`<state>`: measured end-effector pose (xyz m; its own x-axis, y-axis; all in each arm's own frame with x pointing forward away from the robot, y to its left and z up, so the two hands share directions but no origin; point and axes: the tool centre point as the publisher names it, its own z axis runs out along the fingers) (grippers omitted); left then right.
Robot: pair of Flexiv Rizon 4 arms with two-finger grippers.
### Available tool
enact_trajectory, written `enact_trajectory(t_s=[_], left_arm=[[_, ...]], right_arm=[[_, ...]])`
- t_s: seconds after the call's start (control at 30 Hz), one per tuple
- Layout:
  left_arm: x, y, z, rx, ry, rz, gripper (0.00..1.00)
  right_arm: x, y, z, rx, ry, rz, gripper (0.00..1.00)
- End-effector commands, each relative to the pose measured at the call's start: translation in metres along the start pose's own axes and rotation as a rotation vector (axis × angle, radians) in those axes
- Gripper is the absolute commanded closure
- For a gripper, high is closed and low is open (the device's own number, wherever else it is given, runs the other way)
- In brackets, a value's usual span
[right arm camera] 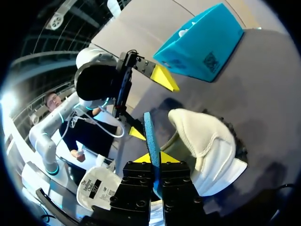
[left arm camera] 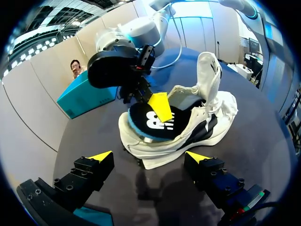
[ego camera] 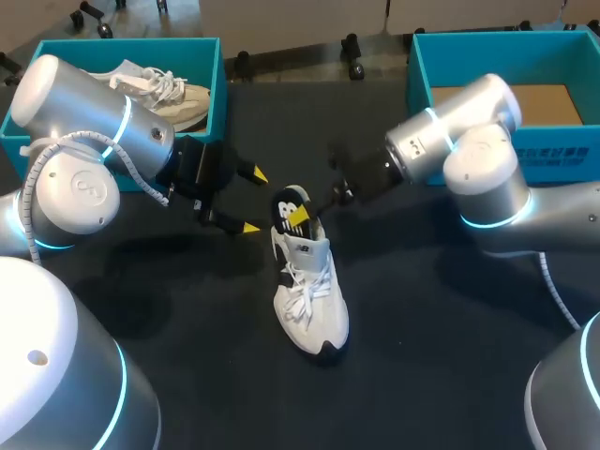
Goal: Take the shoe out of the shoebox, open the shoe tongue, remove and reinsert the insole, then place the shoe into the shoebox
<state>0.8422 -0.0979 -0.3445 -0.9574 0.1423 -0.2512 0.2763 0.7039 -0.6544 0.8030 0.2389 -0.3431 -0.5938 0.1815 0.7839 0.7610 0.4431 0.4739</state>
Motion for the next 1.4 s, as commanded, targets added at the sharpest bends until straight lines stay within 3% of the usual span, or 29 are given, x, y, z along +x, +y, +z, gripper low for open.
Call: enact_trajectory(t_s=[0.03,0.27,0.47,0.53,0.6,0.67,0.97,1.4], left_arm=[[0.0,0.0,0.001,-0.004,0.0,-0.001,0.0],[0.0,0.0,0.001,-0.004,0.0,-0.001,0.0],[0.0,0.0,0.001,-0.004,0.0,-0.001,0.0],[0.0,0.0,0.001,-0.004,0.0,-0.001,0.0],[0.0,0.0,0.001,-0.004,0.0,-0.001,0.0],[0.0,0.0,0.001,-0.004,0.0,-0.001,0.0],[0.0,0.0,0.001,-0.004,0.0,-0.001,0.0],[0.0,0.0,0.001,-0.004,0.0,-0.001,0.0]], right_arm=[[0.001,-0.006,0.0,0.029,0.015,0.023,1.0],[0.008,-0.021,0.005,0.056,0.037,0.063,1.0],[0.007,-0.023,0.009,0.064,0.035,0.072,1.0],[0.008,-0.021,0.006,0.061,0.018,0.064,0.95],[0.012,-0.018,0.003,0.063,-0.004,0.059,0.78],[0.015,-0.015,0.0,0.06,-0.022,0.049,0.71],[0.026,-0.003,-0.009,0.065,-0.075,0.023,0.67],[0.026,0.016,-0.015,0.083,-0.103,-0.018,0.64]])
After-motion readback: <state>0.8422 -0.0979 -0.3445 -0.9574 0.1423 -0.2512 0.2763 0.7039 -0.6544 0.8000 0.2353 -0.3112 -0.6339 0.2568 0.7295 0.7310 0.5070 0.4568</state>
